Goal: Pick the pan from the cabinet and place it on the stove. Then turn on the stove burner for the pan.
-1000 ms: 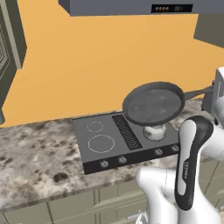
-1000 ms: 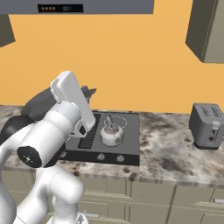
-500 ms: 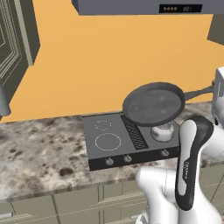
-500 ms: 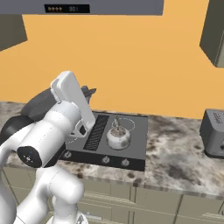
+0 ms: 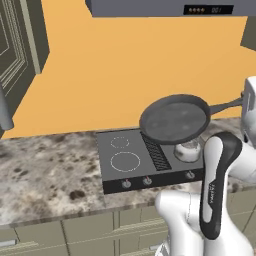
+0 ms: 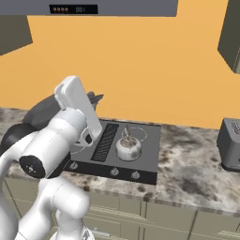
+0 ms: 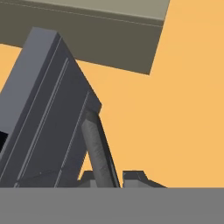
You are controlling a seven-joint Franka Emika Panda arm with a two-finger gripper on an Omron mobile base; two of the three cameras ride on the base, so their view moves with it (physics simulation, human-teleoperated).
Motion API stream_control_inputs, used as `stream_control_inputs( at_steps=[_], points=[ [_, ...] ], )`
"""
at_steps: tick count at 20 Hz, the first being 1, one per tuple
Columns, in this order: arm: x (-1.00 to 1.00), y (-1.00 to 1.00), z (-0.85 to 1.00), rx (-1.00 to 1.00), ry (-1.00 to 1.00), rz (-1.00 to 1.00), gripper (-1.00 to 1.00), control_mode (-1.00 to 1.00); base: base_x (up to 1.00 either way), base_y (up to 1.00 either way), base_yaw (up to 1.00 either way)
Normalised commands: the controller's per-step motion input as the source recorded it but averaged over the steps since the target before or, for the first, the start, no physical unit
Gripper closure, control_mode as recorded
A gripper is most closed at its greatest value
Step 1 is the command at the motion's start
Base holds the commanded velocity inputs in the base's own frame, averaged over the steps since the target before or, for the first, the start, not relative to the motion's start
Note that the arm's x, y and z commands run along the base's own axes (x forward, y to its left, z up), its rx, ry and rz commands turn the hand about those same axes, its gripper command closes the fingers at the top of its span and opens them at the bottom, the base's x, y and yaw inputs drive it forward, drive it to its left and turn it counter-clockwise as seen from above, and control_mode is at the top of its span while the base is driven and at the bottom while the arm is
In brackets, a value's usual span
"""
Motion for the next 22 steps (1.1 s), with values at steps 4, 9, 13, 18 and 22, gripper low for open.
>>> stream_control_inputs(
  at_steps=[4, 9, 13, 18, 22],
  points=[
    [0.43, 0.08, -0.14, 0.01, 0.02, 0.00, 1.00, -1.00, 0.00, 0.00, 0.00],
    [0.66, 0.25, -0.23, 0.01, 0.01, 0.00, 1.00, -1.00, 0.00, 0.00, 0.00],
    [0.70, 0.41, -0.30, 0.01, 0.00, 0.00, 1.00, -1.00, 0.00, 0.00, 0.00],
    [0.72, 0.42, -0.31, 0.04, 0.00, 0.00, 1.00, -1.00, 0.00, 0.00, 0.00],
    [0.66, 0.38, -0.28, 0.03, 0.00, 0.02, 1.00, -1.00, 0.00, 0.00, 0.00]
  ],
)
